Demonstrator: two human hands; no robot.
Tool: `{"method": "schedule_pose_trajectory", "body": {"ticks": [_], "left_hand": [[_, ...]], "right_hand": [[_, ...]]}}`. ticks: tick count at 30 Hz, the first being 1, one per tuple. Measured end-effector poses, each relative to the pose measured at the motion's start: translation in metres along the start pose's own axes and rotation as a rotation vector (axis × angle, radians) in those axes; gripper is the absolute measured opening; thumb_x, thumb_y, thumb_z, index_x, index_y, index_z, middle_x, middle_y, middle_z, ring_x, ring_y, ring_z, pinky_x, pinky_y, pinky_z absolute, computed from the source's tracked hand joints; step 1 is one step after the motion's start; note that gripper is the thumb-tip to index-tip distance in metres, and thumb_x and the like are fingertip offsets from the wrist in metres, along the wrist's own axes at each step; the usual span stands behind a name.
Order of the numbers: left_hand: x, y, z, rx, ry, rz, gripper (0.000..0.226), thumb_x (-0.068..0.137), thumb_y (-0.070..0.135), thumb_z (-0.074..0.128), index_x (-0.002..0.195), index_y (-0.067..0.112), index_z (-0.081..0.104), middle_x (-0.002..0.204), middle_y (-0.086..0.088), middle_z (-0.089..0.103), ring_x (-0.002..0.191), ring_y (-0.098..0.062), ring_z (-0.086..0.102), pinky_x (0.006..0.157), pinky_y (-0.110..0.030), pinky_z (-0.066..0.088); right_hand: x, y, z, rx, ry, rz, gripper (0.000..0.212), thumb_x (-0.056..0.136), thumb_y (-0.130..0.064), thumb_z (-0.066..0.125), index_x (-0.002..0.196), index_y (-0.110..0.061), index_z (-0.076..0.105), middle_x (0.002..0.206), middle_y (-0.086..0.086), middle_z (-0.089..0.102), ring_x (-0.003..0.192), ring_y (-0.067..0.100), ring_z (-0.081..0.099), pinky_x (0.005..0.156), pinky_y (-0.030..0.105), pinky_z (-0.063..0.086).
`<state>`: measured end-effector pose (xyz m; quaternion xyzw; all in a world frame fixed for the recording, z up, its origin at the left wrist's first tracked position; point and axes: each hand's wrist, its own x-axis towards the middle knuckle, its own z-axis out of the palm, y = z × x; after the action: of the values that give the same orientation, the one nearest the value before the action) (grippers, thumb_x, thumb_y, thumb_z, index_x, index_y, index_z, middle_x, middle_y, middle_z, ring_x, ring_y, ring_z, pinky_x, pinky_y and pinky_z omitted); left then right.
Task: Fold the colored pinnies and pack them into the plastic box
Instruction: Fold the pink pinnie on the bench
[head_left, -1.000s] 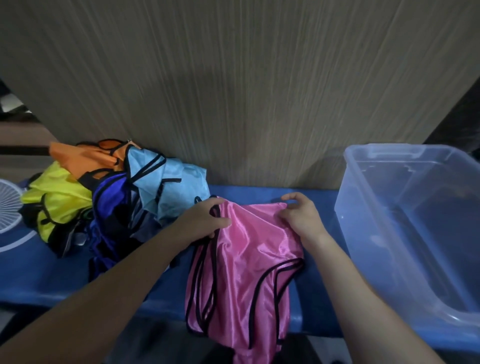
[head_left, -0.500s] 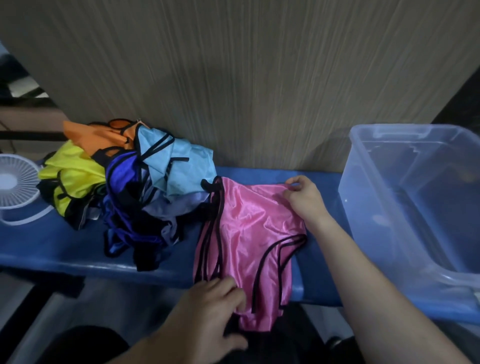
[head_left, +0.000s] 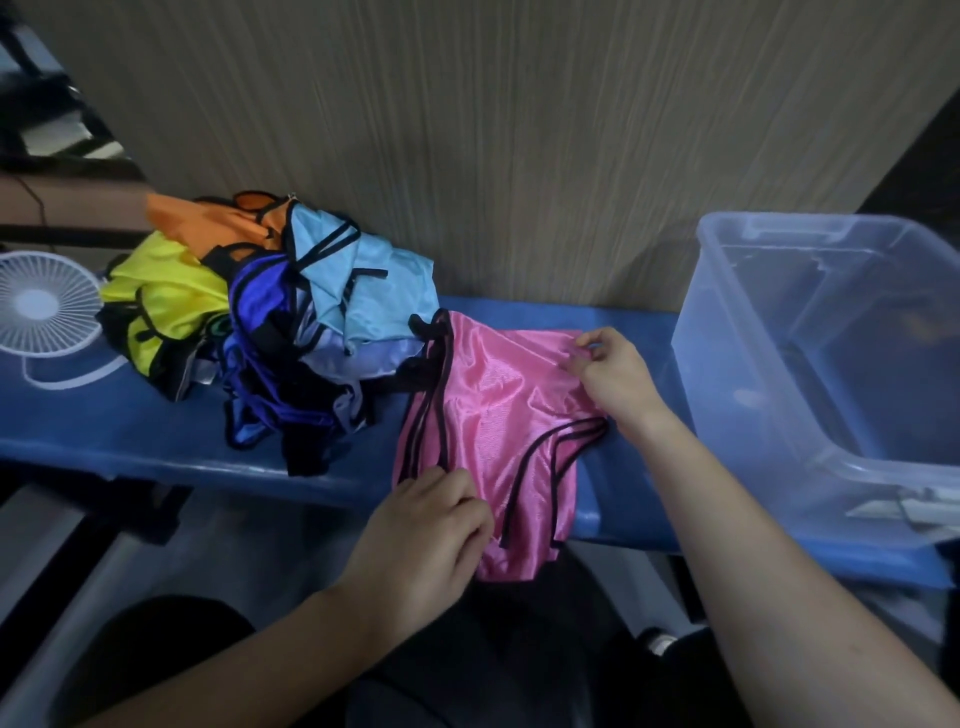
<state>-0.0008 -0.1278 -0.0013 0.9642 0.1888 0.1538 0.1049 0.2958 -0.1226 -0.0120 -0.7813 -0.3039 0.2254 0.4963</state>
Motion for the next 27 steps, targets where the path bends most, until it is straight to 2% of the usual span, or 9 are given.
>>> {"method": "schedule_pose_trajectory", "body": {"ticks": [6,9,11,13,15,17,20,23,27], "left_hand": [[-0.002,0.019,0.0,-0.03,0.006,0.027,0.01,0.092,0.034,0.055,0.087,0.033,0.063,0.086,0.018,0.058,0.084,-0.004,0.052,0.078,-0.023,0.044],[0.0,0.022,0.002,-0.134,-0.081,0.089,0.015,0.096,0.039,0.055,0.098,0.033,0.069,0.094,0.017,0.063,0.089,-0.003,0.057,0.083,-0.025,0.046],[0.006,0.022,-0.004,-0.259,-0.159,0.094,0.023,0.098,0.046,0.053,0.104,0.033,0.071,0.098,0.017,0.066,0.092,0.001,0.059,0.087,-0.019,0.044],[0.026,0.015,-0.014,-0.374,-0.116,-0.055,0.025,0.097,0.047,0.05,0.099,0.032,0.07,0.093,0.018,0.067,0.086,0.0,0.062,0.08,-0.019,0.047],[0.059,-0.013,-0.019,-0.41,0.034,-0.278,0.016,0.095,0.038,0.055,0.088,0.029,0.065,0.078,0.016,0.066,0.07,0.0,0.061,0.068,-0.023,0.049],[0.096,-0.051,-0.018,-0.337,0.146,-0.411,0.01,0.091,0.03,0.055,0.087,0.027,0.063,0.074,0.011,0.066,0.063,-0.002,0.059,0.067,-0.031,0.053],[0.141,-0.1,-0.015,-0.236,0.284,-0.499,0.005,0.09,0.022,0.061,0.09,0.022,0.066,0.079,0.007,0.068,0.074,-0.013,0.064,0.074,-0.038,0.055],[0.17,-0.126,-0.01,-0.2,0.164,-0.625,0.011,0.088,0.036,0.064,0.094,0.028,0.064,0.082,0.006,0.068,0.087,-0.018,0.066,0.082,-0.036,0.053],[0.184,-0.134,-0.005,-0.152,0.042,-0.65,0.029,0.085,0.049,0.066,0.108,0.03,0.064,0.096,0.009,0.068,0.094,-0.014,0.062,0.085,-0.03,0.046]], "right_hand": [[-0.001,0.002,0.003,-0.054,-0.005,-0.016,0.022,0.087,-0.017,0.069,0.108,-0.017,0.066,0.112,0.0,0.07,0.102,0.019,0.067,0.089,0.035,0.055],[-0.001,0.0,0.004,-0.089,-0.006,-0.03,0.026,0.088,-0.022,0.071,0.112,-0.015,0.066,0.117,0.004,0.068,0.107,0.021,0.064,0.098,0.04,0.051],[0.0,-0.001,0.004,-0.104,-0.007,-0.035,0.03,0.087,-0.023,0.073,0.115,-0.015,0.065,0.116,0.004,0.066,0.104,0.021,0.063,0.095,0.039,0.051],[0.003,-0.003,0.002,-0.093,-0.003,-0.029,0.03,0.087,-0.02,0.073,0.115,-0.017,0.064,0.109,0.001,0.066,0.093,0.019,0.064,0.082,0.032,0.052],[0.007,-0.004,0.002,-0.071,-0.005,-0.009,0.026,0.088,-0.016,0.068,0.113,-0.021,0.063,0.095,-0.003,0.066,0.074,0.018,0.064,0.065,0.029,0.051],[0.011,-0.003,0.003,-0.03,-0.005,0.015,0.022,0.088,-0.014,0.063,0.107,-0.024,0.062,0.089,0.003,0.069,0.069,0.025,0.068,0.063,0.036,0.055],[0.019,-0.003,0.006,0.009,0.003,0.037,0.021,0.085,-0.016,0.063,0.102,-0.029,0.062,0.088,0.007,0.072,0.077,0.035,0.072,0.069,0.048,0.059],[0.026,-0.001,0.008,0.029,0.022,0.044,0.018,0.085,-0.019,0.066,0.098,-0.032,0.062,0.087,0.005,0.073,0.075,0.031,0.073,0.072,0.047,0.061],[0.034,0.004,0.007,0.064,0.034,0.076,0.019,0.082,-0.027,0.072,0.098,-0.032,0.062,0.082,0.007,0.074,0.075,0.032,0.073,0.072,0.049,0.061]]}}
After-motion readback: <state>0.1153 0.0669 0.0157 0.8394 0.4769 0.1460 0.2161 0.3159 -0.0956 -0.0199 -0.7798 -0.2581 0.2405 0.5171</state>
